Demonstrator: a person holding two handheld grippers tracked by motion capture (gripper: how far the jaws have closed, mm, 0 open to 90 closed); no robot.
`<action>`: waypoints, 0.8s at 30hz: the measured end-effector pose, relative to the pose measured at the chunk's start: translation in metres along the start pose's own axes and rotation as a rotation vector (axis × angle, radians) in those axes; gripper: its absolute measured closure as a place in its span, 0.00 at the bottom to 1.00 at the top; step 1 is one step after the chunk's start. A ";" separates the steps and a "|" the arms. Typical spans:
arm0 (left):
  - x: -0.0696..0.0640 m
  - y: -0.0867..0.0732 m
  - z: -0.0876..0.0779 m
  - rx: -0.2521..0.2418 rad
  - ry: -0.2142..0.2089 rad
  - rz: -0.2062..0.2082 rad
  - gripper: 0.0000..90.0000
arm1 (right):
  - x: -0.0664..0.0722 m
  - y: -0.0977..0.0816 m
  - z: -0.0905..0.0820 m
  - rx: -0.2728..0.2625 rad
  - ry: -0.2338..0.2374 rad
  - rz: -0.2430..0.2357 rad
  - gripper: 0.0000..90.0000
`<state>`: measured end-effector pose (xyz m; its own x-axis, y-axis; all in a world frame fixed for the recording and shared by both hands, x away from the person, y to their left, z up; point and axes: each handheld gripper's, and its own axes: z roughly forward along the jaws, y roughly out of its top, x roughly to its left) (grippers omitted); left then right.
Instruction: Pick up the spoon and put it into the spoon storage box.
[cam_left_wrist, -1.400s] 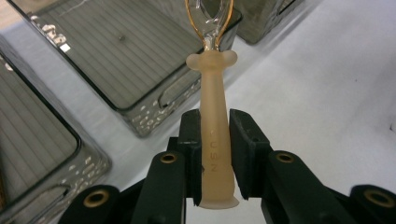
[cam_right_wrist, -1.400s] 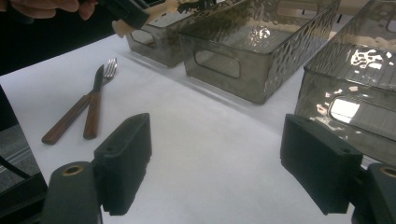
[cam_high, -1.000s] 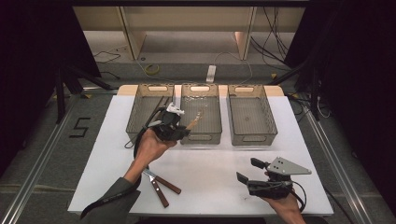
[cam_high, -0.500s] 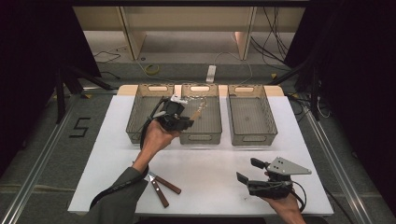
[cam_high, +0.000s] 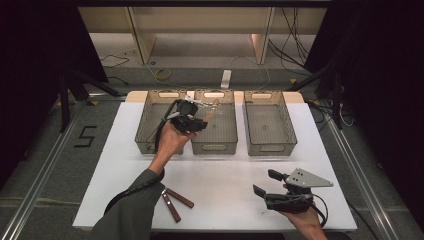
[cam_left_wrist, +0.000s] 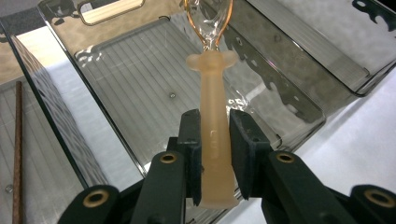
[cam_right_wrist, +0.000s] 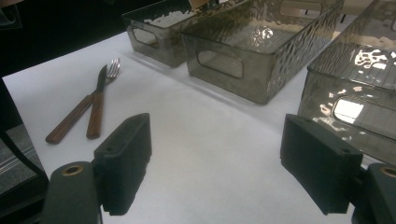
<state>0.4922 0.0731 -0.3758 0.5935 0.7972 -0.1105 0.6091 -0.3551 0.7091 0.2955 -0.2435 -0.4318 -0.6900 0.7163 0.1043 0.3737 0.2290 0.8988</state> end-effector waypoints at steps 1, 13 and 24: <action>0.001 0.001 0.001 0.000 0.002 0.001 0.83 | 0.000 0.000 0.000 0.000 0.000 0.001 0.28; 0.007 0.003 0.019 0.013 0.015 -0.040 0.82 | 0.000 0.000 0.000 -0.001 0.004 -0.002 0.28; 0.008 -0.004 0.029 0.044 0.015 -0.045 0.82 | 0.001 0.000 0.000 0.001 0.008 -0.002 0.28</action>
<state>0.5093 0.0668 -0.3997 0.5574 0.8198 -0.1308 0.6574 -0.3396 0.6727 0.2953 -0.2428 -0.4320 -0.6954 0.7108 0.1056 0.3729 0.2314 0.8986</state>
